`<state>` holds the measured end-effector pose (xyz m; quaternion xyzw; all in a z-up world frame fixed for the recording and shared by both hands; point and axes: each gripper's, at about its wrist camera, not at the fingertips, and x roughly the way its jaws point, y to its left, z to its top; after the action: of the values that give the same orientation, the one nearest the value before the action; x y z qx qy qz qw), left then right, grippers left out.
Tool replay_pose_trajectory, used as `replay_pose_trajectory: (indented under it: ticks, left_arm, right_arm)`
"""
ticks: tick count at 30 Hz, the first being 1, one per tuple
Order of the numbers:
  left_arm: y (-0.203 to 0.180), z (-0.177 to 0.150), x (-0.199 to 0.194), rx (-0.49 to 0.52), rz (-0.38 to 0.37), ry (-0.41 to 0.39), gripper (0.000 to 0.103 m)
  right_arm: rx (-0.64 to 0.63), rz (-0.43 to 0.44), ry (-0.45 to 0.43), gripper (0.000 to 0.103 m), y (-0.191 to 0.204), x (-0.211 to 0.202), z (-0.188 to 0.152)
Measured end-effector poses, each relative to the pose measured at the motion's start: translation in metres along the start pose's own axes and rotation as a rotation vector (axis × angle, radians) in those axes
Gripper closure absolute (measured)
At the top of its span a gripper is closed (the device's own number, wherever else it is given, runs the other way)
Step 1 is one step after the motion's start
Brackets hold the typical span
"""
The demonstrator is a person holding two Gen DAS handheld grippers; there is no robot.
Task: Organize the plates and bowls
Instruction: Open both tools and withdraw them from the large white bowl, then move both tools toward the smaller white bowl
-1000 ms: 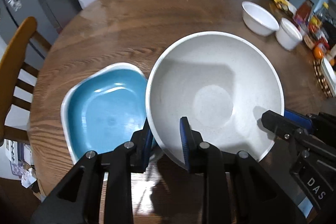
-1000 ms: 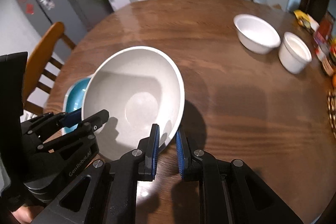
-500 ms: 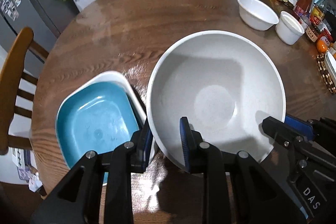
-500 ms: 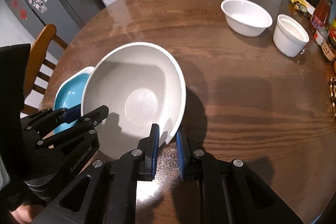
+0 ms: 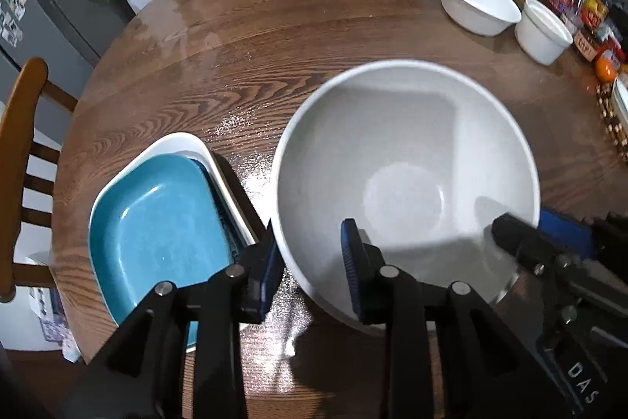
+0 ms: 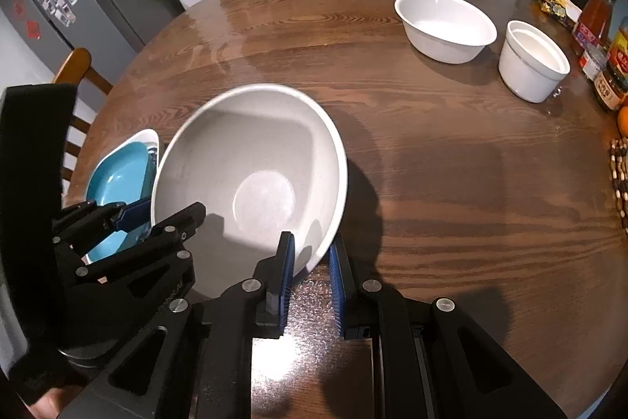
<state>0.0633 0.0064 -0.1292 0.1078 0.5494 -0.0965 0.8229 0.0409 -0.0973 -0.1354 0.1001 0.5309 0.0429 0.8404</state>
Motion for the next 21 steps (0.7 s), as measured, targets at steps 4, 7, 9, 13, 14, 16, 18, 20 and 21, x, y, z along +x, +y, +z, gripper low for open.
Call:
replay_pose_trajectory:
  ticks: [4,7,9,13,14,16,18,20,21]
  left_arm:
    - [0.005,0.003,-0.013,-0.033,-0.016,-0.034,0.04]
    - [0.011,0.007,-0.024,-0.064,-0.023,-0.061,0.027]
    - [0.019,0.009,-0.032,-0.093,-0.034,-0.072,0.027]
    - [0.027,0.012,-0.046,-0.129,-0.043,-0.097,0.026]
    - [0.027,0.012,-0.05,-0.134,-0.051,-0.105,0.026]
    - [0.025,0.012,-0.058,-0.138,-0.065,-0.12,0.025]
    - [0.019,0.012,-0.065,-0.132,-0.083,-0.134,0.024]
    - [0.01,0.011,-0.074,-0.12,-0.098,-0.152,0.021]
    - [0.005,0.012,-0.078,-0.113,-0.106,-0.159,0.02]
  right_arm:
    - [0.01,0.021,0.006,0.083,-0.002,-0.003,0.0]
    - [0.024,0.042,-0.02,0.072,-0.005,-0.013,0.0]
    - [0.036,0.049,-0.045,0.059,-0.009,-0.023,0.002]
    - [0.052,0.052,-0.099,0.059,-0.02,-0.046,0.004]
    - [0.058,0.051,-0.112,0.059,-0.024,-0.052,0.006]
    - [0.074,0.042,-0.138,0.059,-0.033,-0.064,0.007]
    - [0.094,0.031,-0.162,0.059,-0.044,-0.073,0.008]
    - [0.115,0.018,-0.183,0.059,-0.055,-0.083,0.009]
    - [0.123,0.012,-0.19,0.059,-0.059,-0.086,0.01]
